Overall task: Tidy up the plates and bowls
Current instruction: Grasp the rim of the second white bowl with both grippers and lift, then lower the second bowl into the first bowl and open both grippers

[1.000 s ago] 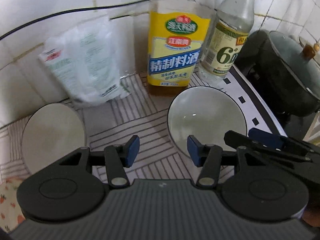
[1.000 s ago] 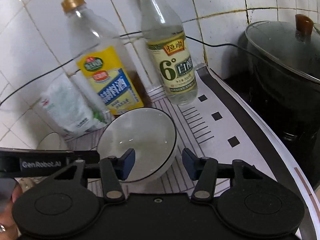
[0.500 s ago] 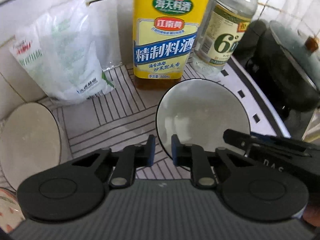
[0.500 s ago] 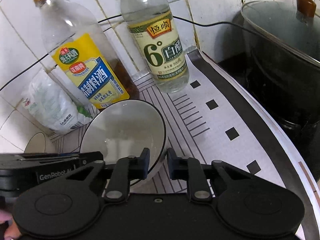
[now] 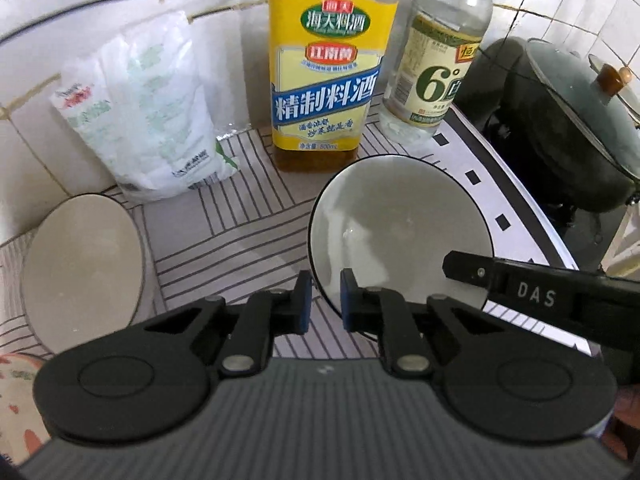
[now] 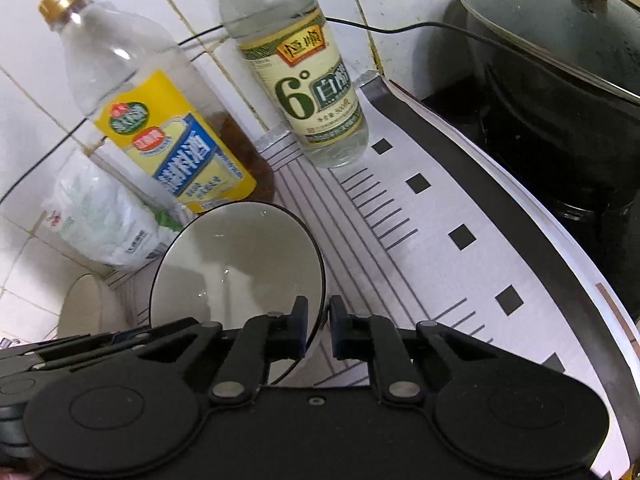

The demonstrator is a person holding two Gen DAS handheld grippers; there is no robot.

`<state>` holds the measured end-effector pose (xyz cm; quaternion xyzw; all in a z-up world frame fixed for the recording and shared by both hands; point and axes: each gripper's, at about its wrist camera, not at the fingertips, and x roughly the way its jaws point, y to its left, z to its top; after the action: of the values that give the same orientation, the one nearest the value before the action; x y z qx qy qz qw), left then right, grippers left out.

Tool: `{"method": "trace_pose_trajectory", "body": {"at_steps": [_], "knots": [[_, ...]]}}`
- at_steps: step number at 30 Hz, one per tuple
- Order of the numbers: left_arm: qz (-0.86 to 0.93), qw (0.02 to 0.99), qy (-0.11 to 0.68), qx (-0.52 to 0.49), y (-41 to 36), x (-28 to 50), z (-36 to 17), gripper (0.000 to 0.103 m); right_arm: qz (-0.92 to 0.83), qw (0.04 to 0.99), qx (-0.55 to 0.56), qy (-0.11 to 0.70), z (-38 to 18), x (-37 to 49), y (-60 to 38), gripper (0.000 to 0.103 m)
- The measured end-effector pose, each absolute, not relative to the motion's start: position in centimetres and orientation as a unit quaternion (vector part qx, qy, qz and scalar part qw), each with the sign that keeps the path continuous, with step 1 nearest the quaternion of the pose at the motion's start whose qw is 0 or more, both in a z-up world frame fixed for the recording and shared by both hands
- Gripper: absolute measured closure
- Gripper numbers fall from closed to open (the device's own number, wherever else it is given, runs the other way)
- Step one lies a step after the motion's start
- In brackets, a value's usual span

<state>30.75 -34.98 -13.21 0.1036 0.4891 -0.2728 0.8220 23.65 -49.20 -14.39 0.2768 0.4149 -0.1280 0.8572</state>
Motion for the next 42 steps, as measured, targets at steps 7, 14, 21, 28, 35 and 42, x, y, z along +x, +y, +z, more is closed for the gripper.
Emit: {"method": "trace_pose_trajectory", "body": {"at_steps": [7,14,21,28,35,42], "knots": [[-0.271,0.834,0.468,0.11,-33.6,28.5,-9.9,0.09,-0.113,0.873,0.272,0.388,-11.2,21.5,-47.9,0.088],[-0.258,0.845,0.46,0.084,-30.9,25.7,-7.3,0.09,-0.096,0.886,0.254,0.376,-8.3,19.3,-45.9,0.088],[-0.26,0.847,0.459,0.067,-28.3,22.8,-5.9,0.09,-0.084,0.892,0.234,0.377,-6.3,16.5,-44.1,0.088],[-0.253,0.853,0.453,0.061,-26.0,20.8,-4.8,0.09,-0.068,0.894,0.222,0.383,-5.4,14.8,-42.3,0.088],[-0.242,0.845,0.473,0.053,-24.3,19.7,-5.4,0.089,-0.053,0.89,0.236,0.386,-6.4,13.5,-41.4,0.088],[-0.232,0.839,0.488,0.059,-23.9,19.0,-6.4,0.089,-0.051,0.882,0.249,0.396,-8.0,13.0,-41.0,0.088]]}}
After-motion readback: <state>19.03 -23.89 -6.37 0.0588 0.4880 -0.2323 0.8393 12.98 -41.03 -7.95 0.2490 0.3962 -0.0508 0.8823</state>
